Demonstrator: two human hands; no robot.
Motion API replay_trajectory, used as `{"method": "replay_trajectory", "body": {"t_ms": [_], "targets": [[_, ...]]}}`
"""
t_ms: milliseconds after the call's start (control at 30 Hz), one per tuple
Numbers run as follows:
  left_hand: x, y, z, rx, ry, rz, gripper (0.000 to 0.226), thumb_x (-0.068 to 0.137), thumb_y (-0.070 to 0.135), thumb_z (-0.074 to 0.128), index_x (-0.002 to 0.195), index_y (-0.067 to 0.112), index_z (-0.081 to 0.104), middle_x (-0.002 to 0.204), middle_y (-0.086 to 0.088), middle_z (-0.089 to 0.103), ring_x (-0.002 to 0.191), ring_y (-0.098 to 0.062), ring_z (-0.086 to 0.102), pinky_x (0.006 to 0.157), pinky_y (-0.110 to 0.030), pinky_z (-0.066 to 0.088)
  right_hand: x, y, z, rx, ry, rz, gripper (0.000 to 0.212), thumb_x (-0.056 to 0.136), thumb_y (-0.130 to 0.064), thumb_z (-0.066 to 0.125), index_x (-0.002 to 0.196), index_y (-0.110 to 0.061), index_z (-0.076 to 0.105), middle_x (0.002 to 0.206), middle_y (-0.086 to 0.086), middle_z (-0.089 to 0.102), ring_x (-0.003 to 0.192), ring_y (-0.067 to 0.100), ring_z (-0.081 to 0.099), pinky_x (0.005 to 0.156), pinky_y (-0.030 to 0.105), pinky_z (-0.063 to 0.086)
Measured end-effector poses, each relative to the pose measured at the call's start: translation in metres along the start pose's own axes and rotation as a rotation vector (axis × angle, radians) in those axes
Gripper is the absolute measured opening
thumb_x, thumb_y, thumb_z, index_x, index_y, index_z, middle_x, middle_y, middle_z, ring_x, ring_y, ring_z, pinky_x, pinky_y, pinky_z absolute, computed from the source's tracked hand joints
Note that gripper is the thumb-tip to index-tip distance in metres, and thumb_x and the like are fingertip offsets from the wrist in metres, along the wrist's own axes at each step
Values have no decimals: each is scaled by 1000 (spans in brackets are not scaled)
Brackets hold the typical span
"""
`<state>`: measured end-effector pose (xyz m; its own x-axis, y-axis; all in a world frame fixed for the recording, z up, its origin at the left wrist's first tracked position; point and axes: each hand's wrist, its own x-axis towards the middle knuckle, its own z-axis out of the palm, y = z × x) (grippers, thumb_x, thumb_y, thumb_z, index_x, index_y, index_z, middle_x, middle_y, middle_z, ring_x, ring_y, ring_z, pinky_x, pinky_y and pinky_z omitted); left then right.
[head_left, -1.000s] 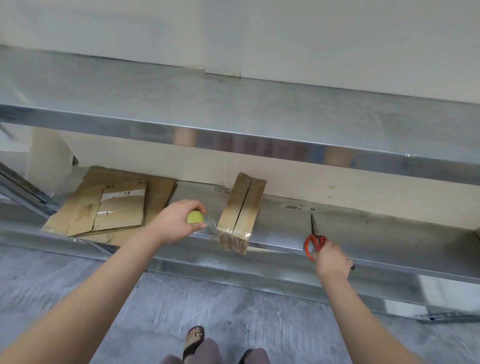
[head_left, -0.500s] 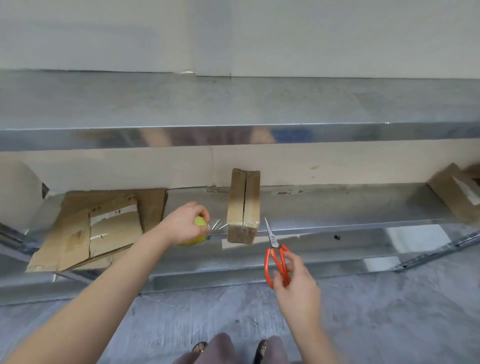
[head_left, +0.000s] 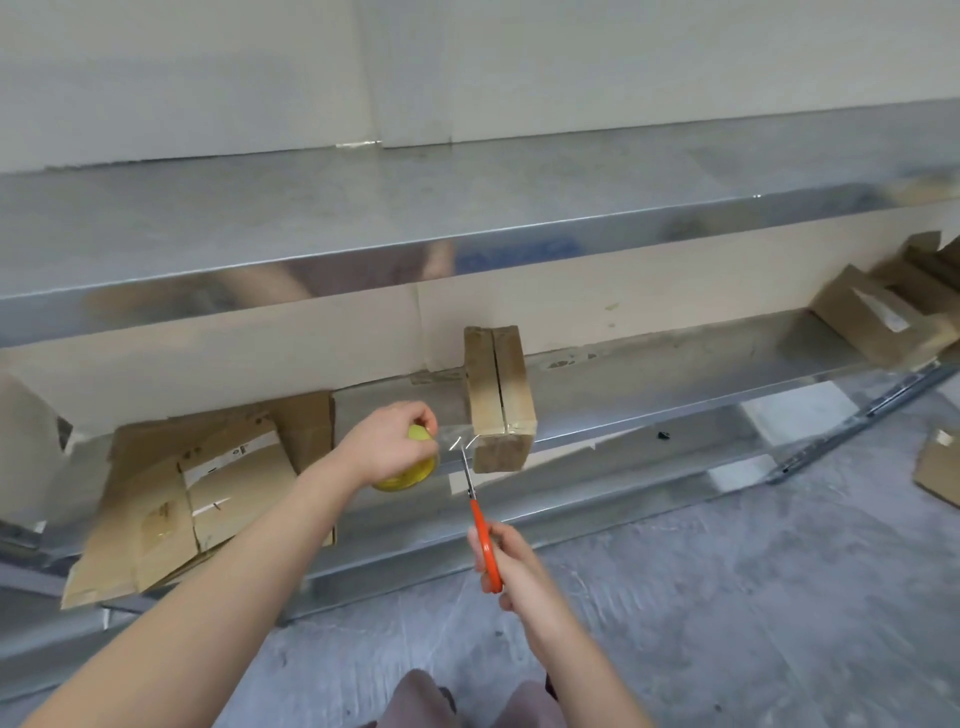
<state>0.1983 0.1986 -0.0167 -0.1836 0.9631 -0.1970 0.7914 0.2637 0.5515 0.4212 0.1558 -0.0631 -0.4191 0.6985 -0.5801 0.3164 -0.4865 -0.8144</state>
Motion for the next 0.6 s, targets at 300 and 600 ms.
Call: {"method": "replay_trajectory", "body": {"t_ms": [300,600], "targets": [[3,-2,0,-32,-5,-1,11,81,20,63,93,21,62,98,5,58,92,-16,51,74,-25,34,16,-1,9,91,18,58,15,98,-29,55,108,-22,65,68,-6,56,58,5,51,42,10,32],[7,-2,1,-69,-19,-6,8,82,20,63,88,24,59,97,6,58,93,-17,52,75,-29,39,22,6,5,95,27,7,16,99,-22,52,103,-19,66,62,-5,54,52,5,48,50,16,38]]}}
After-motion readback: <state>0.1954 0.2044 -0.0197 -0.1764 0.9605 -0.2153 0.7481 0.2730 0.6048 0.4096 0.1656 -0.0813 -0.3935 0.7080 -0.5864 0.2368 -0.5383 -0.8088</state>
